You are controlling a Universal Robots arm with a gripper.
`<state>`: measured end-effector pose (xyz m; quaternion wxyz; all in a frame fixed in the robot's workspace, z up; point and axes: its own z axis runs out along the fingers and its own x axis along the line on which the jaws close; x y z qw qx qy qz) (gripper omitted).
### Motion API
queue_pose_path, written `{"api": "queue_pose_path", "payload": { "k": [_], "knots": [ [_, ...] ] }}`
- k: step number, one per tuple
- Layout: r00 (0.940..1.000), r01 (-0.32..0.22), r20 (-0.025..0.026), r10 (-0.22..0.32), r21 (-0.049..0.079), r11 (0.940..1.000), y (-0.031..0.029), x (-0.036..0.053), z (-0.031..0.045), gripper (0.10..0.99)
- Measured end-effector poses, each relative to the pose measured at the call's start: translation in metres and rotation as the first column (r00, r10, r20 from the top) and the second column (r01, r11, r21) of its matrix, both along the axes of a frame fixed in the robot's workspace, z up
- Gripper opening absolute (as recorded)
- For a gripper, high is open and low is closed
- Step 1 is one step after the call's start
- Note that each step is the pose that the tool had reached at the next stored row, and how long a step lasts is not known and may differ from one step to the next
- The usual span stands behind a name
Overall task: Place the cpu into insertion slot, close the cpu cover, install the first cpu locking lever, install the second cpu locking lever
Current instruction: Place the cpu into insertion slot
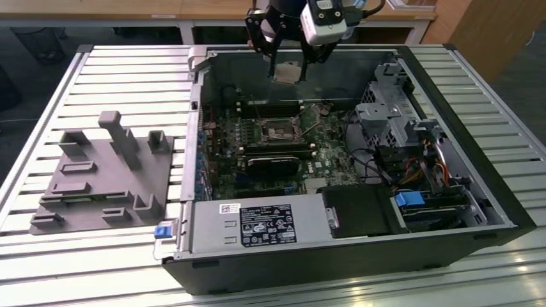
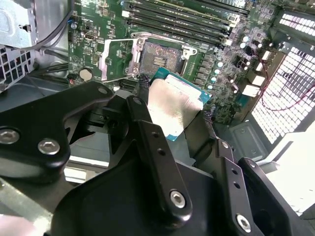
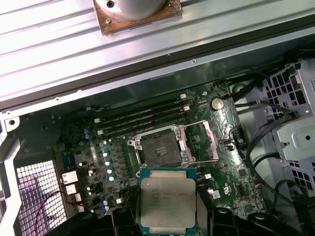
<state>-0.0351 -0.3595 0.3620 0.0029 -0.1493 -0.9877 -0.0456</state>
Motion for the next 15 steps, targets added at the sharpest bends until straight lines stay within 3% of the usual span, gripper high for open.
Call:
{"api": "queue_pose_path", "payload": {
  "k": [15],
  "knots": [
    [0.9992, 0.040, 0.0000, -0.040, 0.000, 0.9992, 0.0000, 0.0000, -0.0004, 0.537]
  ]
}}
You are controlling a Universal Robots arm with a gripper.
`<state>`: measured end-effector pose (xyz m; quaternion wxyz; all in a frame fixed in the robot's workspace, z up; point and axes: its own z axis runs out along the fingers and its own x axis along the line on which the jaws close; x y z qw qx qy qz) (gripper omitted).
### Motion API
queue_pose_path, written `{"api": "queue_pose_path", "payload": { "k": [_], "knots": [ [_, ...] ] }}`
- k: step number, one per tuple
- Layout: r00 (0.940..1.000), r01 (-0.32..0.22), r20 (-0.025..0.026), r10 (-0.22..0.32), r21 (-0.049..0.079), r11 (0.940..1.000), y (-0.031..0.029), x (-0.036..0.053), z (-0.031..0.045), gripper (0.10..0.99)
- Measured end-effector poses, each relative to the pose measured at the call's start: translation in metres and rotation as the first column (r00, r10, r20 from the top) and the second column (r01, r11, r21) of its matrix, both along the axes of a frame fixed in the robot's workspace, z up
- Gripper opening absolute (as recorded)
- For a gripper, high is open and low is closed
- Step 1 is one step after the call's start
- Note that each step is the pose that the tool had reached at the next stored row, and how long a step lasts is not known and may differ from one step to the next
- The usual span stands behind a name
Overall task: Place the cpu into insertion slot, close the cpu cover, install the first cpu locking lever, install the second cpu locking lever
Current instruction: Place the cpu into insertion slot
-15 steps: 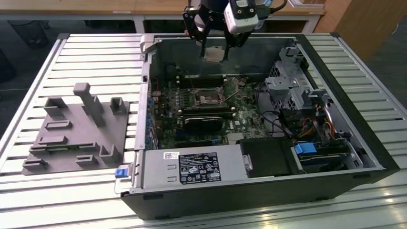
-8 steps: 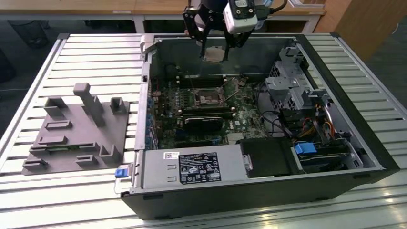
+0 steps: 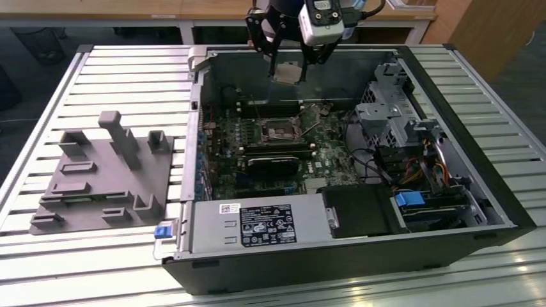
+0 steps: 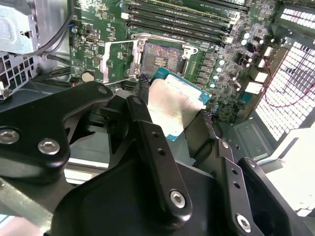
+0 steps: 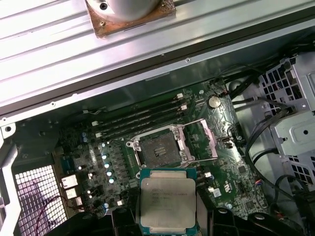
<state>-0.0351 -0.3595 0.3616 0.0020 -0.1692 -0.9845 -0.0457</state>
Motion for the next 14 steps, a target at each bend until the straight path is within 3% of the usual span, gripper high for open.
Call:
{"api": "queue_pose_path", "payload": {
  "k": [14],
  "knots": [
    [0.9993, 0.037, 0.0000, -0.037, 0.000, 0.9993, 0.0000, 0.0000, -0.0004, 0.537]
  ]
}}
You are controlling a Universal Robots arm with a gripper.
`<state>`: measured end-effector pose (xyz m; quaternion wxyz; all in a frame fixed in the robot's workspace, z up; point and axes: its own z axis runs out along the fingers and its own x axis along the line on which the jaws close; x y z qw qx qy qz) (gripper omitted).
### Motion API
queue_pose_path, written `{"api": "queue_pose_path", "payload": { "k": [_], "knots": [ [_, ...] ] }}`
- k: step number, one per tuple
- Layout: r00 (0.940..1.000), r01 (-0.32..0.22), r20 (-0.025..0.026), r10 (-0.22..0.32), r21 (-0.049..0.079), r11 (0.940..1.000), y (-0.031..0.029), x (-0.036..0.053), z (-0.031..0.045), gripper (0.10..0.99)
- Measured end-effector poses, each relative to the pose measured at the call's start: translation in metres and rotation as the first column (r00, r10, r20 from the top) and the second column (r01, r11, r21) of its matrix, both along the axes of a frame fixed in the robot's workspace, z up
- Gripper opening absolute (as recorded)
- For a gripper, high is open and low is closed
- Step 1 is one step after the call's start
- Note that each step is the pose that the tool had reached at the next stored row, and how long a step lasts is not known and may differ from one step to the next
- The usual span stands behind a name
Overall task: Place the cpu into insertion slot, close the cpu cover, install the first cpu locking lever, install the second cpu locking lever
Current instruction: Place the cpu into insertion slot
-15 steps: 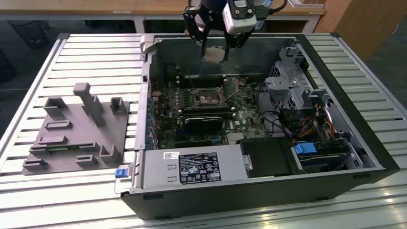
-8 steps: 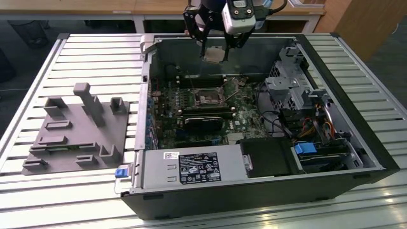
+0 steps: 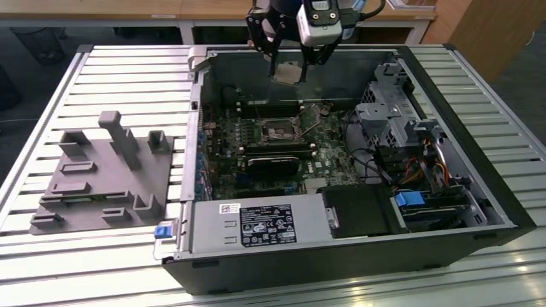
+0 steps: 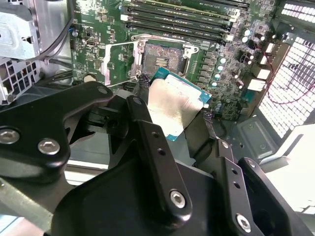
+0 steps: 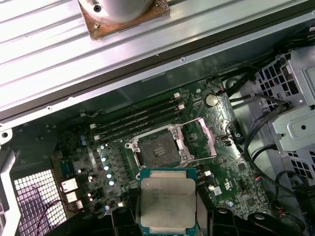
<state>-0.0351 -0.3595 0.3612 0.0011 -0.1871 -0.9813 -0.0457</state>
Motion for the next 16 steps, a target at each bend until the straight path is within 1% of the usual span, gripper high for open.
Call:
{"api": "queue_pose_path", "payload": {
  "k": [16],
  "knots": [
    [0.9992, 0.041, 0.0000, -0.041, 0.000, 0.9992, 0.0000, 0.0000, -0.0004, 0.537]
  ]
}}
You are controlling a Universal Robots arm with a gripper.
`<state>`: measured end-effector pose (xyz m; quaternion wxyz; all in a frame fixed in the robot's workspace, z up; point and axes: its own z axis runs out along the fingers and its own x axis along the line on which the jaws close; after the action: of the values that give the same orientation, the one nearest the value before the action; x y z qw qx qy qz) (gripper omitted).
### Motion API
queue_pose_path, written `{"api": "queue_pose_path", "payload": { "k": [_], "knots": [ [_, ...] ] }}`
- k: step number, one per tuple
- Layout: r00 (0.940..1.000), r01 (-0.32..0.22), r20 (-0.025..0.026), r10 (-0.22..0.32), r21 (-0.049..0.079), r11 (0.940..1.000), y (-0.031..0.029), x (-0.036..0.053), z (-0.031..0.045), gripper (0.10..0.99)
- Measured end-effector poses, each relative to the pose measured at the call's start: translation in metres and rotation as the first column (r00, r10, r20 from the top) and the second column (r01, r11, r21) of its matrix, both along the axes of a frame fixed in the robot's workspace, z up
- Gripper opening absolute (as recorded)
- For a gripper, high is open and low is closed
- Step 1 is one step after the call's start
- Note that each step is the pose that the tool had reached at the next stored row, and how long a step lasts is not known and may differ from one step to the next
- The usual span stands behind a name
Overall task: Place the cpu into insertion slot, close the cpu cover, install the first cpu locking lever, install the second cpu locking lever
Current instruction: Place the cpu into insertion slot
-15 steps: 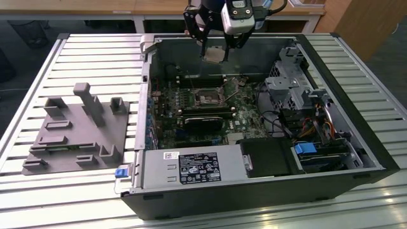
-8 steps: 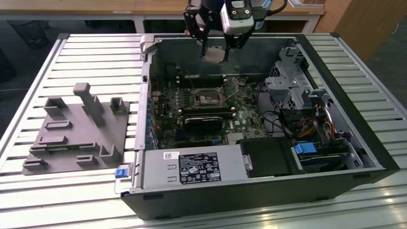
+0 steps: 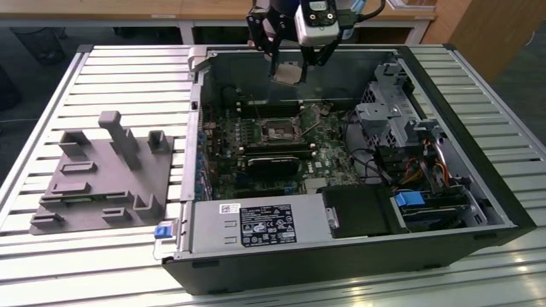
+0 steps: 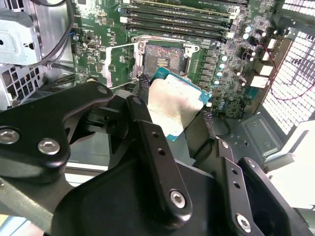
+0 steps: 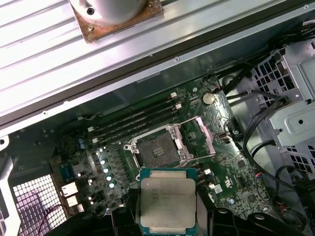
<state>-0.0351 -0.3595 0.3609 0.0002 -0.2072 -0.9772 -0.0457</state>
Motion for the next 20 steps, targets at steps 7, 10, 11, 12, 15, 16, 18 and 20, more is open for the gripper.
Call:
{"api": "queue_pose_path", "payload": {
  "k": [7, 10, 11, 12, 15, 16, 18, 20],
  "knots": [
    [0.9998, 0.017, 0.0000, -0.017, 0.000, 0.9998, 0.0000, 0.0000, -0.0001, 0.537],
    [0.9997, 0.025, 0.0000, -0.025, 0.000, 0.9997, 0.0000, 0.0000, -0.0002, 0.537],
    [0.9996, 0.028, 0.0000, -0.028, 0.000, 0.9996, 0.0000, 0.0000, -0.0002, 0.537],
    [0.9995, 0.030, 0.0000, -0.030, 0.000, 0.9995, 0.0000, 0.0000, -0.0002, 0.537],
    [0.9993, 0.038, 0.0000, -0.038, 0.000, 0.9993, 0.0000, 0.0000, -0.0003, 0.537],
    [0.9992, 0.041, 0.0000, -0.041, 0.000, 0.9992, 0.0000, 0.0000, -0.0003, 0.537],
    [0.9990, 0.046, 0.0000, -0.046, 0.000, 0.9990, 0.0000, 0.0000, -0.0003, 0.537],
    [0.9987, 0.051, -0.0001, -0.051, 0.000, 0.9987, 0.0000, 0.0000, -0.0004, 0.537]
  ]
}}
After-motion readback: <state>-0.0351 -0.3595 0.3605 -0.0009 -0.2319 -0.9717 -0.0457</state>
